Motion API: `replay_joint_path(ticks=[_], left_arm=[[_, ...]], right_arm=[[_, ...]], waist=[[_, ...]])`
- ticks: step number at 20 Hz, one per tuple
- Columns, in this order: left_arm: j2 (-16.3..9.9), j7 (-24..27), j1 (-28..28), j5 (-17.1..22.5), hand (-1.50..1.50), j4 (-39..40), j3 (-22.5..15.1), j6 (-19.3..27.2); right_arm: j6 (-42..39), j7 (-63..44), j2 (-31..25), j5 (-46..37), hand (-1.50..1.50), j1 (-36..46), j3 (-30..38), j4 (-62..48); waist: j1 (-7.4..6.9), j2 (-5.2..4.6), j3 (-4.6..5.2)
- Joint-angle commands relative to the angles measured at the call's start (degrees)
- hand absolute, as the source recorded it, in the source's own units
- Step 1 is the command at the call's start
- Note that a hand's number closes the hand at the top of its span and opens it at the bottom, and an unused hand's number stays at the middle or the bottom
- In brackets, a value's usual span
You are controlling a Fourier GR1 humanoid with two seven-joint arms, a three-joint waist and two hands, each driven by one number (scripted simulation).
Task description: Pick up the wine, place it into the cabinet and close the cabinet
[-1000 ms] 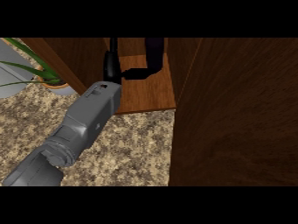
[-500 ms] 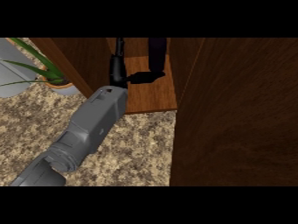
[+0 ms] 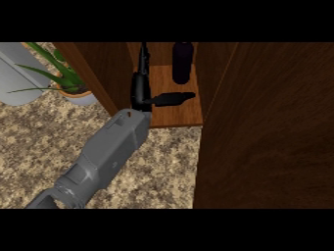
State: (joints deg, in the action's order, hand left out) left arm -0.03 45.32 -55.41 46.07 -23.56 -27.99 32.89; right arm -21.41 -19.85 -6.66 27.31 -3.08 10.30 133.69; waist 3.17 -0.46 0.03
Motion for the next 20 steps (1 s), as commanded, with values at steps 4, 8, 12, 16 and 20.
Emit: replay_joint_path(ticks=[4, 8, 12, 16, 20], left_arm=[[0.03, -0.90, 11.69, 1.94, -1.50, -18.36, -10.01, 8.65], [0.03, -2.56, 16.90, 1.68, -1.50, -28.61, -13.36, 12.68], [-2.92, -6.22, 23.40, -2.79, -1.50, -38.91, -13.83, 9.11], [-6.20, -6.38, 30.88, -5.30, -1.50, -48.90, -16.33, 10.51], [-9.03, -7.05, 39.53, -7.95, -1.50, -59.77, -20.91, 12.88]], right_arm=[[2.35, -2.34, 0.28, 0.16, -1.50, -1.89, 0.38, 4.83], [3.53, -2.35, 0.03, 0.04, -1.50, -1.51, 0.94, 4.96], [2.18, -0.02, 1.72, -5.32, -1.50, -4.18, -1.34, 4.58], [3.49, -1.47, 0.15, -1.99, -1.50, -4.26, 0.81, 7.56], [2.24, -2.76, -1.61, 3.00, -1.50, -8.07, 4.24, 9.30]], waist=[[-2.32, 0.63, -0.02], [-2.62, 0.66, -0.02], [-3.58, 0.81, -0.03], [-3.44, 0.78, -0.02], [-3.16, 0.93, -0.04]])
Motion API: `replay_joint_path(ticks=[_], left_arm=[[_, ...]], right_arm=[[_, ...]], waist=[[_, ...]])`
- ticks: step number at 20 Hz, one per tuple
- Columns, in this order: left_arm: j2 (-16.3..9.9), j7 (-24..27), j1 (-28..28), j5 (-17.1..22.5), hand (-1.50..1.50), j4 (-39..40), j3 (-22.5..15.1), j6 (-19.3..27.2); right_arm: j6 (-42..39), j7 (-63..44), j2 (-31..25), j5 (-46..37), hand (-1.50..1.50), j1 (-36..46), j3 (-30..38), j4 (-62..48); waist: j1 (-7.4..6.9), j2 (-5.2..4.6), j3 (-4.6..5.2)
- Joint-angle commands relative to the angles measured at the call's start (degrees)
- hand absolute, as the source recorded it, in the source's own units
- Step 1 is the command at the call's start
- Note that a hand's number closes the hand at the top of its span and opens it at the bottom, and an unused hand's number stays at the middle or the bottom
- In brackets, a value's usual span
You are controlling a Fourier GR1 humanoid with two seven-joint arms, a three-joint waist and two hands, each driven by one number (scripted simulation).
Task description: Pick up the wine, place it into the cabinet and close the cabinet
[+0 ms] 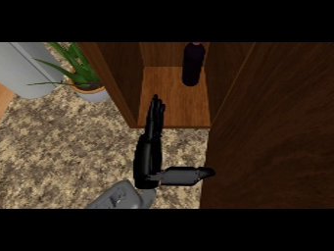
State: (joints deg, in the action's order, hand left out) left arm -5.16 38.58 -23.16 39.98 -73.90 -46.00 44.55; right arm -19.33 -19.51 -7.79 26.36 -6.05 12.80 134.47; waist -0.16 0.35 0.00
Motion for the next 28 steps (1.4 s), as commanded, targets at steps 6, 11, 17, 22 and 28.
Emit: replay_joint_path(ticks=[6, 11, 17, 22, 28], left_arm=[[-12.86, -2.34, 18.39, -5.50, 1.50, -21.95, -4.30, 1.60], [-20.05, -4.61, 23.08, -6.13, 1.50, -29.42, -3.95, -1.11], [-27.89, -3.93, 27.03, -5.64, 1.50, -33.24, -0.62, -4.62], [-34.39, -1.64, 32.27, -3.63, 1.50, -36.29, 3.90, -9.41], [-40.05, 2.38, 39.76, 1.17, 1.50, -38.37, 12.57, -15.95]], right_arm=[[-0.89, -0.68, -0.63, 0.05, -1.50, -2.03, 1.53, 4.45], [-10.08, 1.76, -5.18, 1.48, 1.50, -3.45, 3.17, -2.95], [-23.13, 4.65, -11.44, 6.74, 1.50, -7.98, 3.42, -2.55], [-23.42, -1.56, -10.72, 10.22, 1.50, -12.22, -7.38, 2.16], [-24.36, -1.76, -7.85, 6.50, 1.50, -17.53, -17.24, 9.48]], waist=[[-0.11, -0.13, 0.00], [-0.06, -0.19, -0.05], [0.25, -0.11, -0.07], [-0.24, -0.12, 0.04], [-0.21, 0.06, 0.06]])
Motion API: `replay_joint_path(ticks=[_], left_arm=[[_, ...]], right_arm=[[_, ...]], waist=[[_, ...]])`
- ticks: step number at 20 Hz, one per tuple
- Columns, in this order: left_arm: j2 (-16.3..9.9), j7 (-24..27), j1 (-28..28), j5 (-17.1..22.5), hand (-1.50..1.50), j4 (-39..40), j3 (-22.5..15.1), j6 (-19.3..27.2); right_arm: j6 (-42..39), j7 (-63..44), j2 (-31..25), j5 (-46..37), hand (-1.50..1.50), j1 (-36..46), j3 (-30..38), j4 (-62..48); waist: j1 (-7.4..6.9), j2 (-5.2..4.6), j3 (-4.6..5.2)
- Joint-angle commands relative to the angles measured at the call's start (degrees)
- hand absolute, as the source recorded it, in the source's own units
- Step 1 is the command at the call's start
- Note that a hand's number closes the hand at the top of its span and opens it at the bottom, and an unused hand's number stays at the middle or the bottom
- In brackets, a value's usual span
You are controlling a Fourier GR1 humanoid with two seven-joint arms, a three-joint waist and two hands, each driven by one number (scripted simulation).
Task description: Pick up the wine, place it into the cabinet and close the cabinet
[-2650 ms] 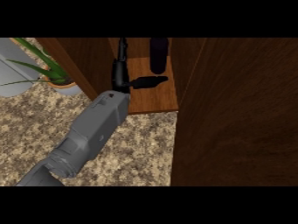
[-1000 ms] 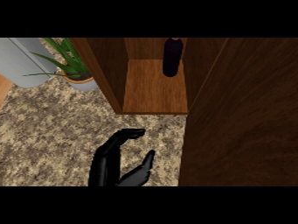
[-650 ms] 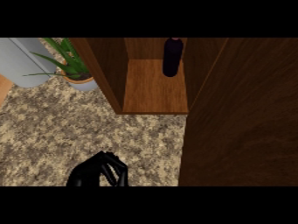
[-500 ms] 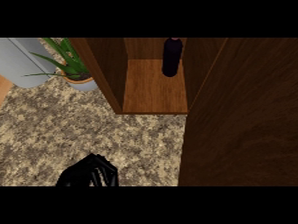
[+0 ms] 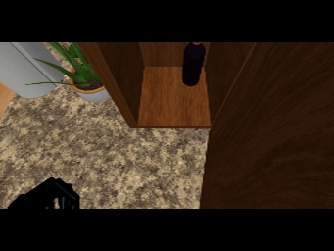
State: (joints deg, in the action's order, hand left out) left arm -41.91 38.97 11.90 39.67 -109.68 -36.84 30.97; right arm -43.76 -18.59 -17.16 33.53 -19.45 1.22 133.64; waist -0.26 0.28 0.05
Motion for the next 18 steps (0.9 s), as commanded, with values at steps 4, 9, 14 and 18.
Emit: replay_joint_path(ticks=[4, 9, 14, 18], left_arm=[[-4.25, 1.91, 4.29, 5.18, 1.50, -0.04, 8.12, -6.25], [-9.16, 3.95, 9.72, 8.49, 1.50, -0.28, 13.22, -12.49], [-10.93, 3.78, 10.82, 11.42, 1.50, 0.34, 17.47, -15.47], [-11.86, 5.18, 12.28, 12.35, 1.50, 3.29, 19.22, -19.71]], right_arm=[[-0.73, -4.69, 1.85, -5.60, 1.50, -0.96, -14.89, 13.23], [0.15, -5.94, 8.15, -13.29, 1.50, 4.15, -24.75, 11.03], [4.15, -9.86, 14.22, -20.02, 1.50, 7.82, -34.79, 9.23], [9.11, -11.68, 16.93, -26.60, 1.50, 12.78, -43.06, 5.88]], waist=[[0.25, 0.28, 0.13], [-0.64, 0.88, 0.19], [0.10, 1.10, 0.23], [-0.05, 1.15, 0.38]])
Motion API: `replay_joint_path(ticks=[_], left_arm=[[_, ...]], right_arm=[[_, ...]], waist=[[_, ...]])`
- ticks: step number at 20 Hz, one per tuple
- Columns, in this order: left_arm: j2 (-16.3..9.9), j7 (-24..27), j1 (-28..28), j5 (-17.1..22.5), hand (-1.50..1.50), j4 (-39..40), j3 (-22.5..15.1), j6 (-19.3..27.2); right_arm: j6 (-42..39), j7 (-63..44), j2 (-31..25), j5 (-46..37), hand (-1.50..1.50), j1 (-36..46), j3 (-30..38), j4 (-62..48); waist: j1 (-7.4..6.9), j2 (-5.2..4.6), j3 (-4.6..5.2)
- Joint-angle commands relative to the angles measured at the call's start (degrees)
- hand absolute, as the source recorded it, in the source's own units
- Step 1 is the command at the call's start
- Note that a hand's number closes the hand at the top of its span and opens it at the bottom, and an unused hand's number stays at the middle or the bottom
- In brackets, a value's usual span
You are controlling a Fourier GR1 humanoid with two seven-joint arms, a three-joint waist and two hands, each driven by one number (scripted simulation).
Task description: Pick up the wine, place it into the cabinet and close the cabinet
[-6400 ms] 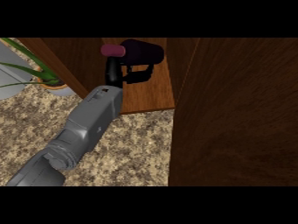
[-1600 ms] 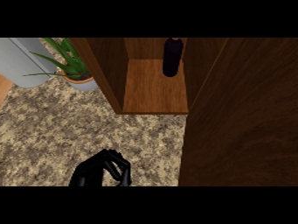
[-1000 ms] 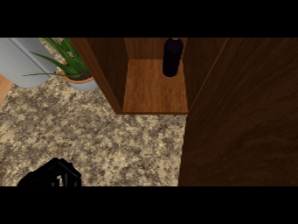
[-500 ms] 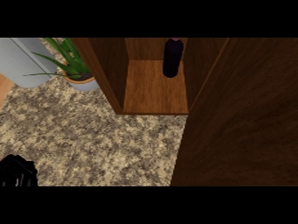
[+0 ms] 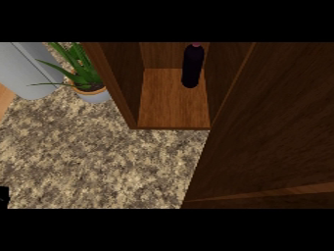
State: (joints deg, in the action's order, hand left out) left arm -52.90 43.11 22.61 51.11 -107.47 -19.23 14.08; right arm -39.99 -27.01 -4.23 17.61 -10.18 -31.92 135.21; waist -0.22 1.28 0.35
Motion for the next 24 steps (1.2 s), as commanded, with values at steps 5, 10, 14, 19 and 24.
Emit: replay_joint_path(ticks=[5, 10, 14, 19, 24], left_arm=[[-2.37, 1.07, 2.13, 2.70, 1.50, 1.58, 4.34, -6.10], [-2.80, 1.70, 2.97, 3.36, 1.50, 3.21, 5.48, -8.56], [-3.88, 0.93, 3.82, 3.39, 1.50, 2.42, 5.55, -9.30], [-4.13, 0.98, 3.01, 4.00, 1.50, 3.00, 6.24, -11.16], [-4.28, 0.87, 3.04, 4.52, 1.50, 3.28, 6.49, -12.60]], right_arm=[[14.60, -1.56, 4.04, -14.90, 1.50, 7.42, -17.11, -0.83], [18.15, -0.52, 3.94, -15.32, 1.50, 11.58, -17.46, -4.67], [19.62, -0.04, 3.86, -15.21, 1.50, 13.06, -17.01, -4.30], [19.52, 0.55, 3.80, -12.53, 1.50, 13.93, -15.15, -5.95], [20.96, 1.62, 3.77, -11.35, 1.50, 14.09, -12.72, -6.94]], waist=[[-0.69, -0.10, 0.02], [-2.05, -0.32, 0.16], [-2.70, -0.27, 0.21], [-3.78, -0.83, 0.44], [-4.21, -1.23, 0.46]])
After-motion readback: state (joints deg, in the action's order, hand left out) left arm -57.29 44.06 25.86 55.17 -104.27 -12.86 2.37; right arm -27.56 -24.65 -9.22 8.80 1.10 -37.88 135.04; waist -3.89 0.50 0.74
